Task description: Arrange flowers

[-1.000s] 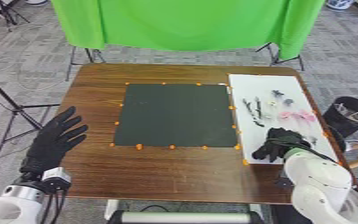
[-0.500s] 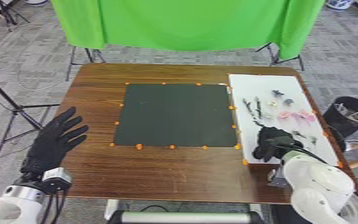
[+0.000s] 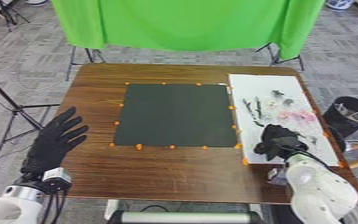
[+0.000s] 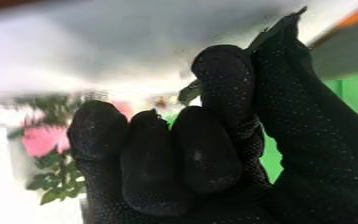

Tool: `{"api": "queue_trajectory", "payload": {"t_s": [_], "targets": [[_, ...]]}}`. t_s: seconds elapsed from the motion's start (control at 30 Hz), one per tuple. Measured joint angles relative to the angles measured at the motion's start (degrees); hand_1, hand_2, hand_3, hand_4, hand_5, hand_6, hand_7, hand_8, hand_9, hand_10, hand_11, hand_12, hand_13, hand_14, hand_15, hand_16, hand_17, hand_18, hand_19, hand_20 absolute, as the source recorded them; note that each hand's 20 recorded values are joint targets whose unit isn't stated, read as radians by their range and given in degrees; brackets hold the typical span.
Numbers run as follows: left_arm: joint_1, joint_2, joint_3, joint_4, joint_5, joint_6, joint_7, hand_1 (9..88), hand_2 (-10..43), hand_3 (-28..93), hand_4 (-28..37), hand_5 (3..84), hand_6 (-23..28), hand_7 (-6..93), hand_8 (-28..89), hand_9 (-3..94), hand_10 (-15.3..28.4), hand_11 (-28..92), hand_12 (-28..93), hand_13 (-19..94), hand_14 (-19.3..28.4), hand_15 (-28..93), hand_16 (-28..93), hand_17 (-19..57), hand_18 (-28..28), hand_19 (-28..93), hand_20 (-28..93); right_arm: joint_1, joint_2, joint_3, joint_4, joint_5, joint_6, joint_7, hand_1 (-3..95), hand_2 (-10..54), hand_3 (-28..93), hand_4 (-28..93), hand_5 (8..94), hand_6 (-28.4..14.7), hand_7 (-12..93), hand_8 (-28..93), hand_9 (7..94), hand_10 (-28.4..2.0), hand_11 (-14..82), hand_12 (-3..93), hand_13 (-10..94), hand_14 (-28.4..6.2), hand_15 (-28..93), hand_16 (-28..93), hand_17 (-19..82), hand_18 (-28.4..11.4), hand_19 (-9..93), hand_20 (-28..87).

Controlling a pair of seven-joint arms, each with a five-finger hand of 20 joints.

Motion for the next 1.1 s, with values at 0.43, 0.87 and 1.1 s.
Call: {"api": "queue_trajectory", "payload": {"t_s": [0.43, 0.87, 1.1], "targets": [[0.6, 0.00, -0.38, -0.15, -0.04, 0.22, 0.06, 26.1, -5.5, 68, -23.8, 26.6, 2.6, 20.8, -11, 24.0, 11.8, 19, 16, 21, 16.2, 30, 0, -9.5, 22.8, 43, 8, 5.3, 0.5, -2.0, -0.7, -0.1, 1.6, -0.1, 32.8, -9.5, 92, -9, 78.3, -1.5, 57, 28, 82.6, -10.1, 77.7, 54.8, 74, -12.3, 93, 42, 42, -24.3, 93, 57], [1.1, 0.18, -1.64, -0.63, 0.04, 0.48, -0.23, 26.1, -5.4, 68, -23.7, 26.6, 2.6, 20.8, -11, 24.0, 11.8, 19, 16, 21, 16.3, 30, 0, -9.5, 22.8, 43, 8, 24.0, -7.5, -19.6, 7.4, -1.6, 1.0, -1.6, 32.5, -9.5, 92, -8, 79.2, -0.9, 56, 29, 83.3, -9.7, 77.4, 54.7, 75, -11.9, 93, 41, 44, -24.2, 93, 58], [1.7, 0.76, -2.11, -1.03, 0.03, 1.04, -0.14, 26.0, -5.5, 68, -23.7, 26.6, 2.6, 20.7, -11, 24.0, 11.8, 19, 16, 21, 16.2, 30, 0, -9.5, 22.8, 43, 8, 32.1, -15.9, -27.4, 14.0, -3.6, 0.5, -0.7, 32.3, -9.5, 92, -8, 79.6, -0.6, 55, 29, 83.7, -9.4, 77.1, 54.8, 75, -11.9, 93, 41, 45, -24.0, 93, 58]]}}
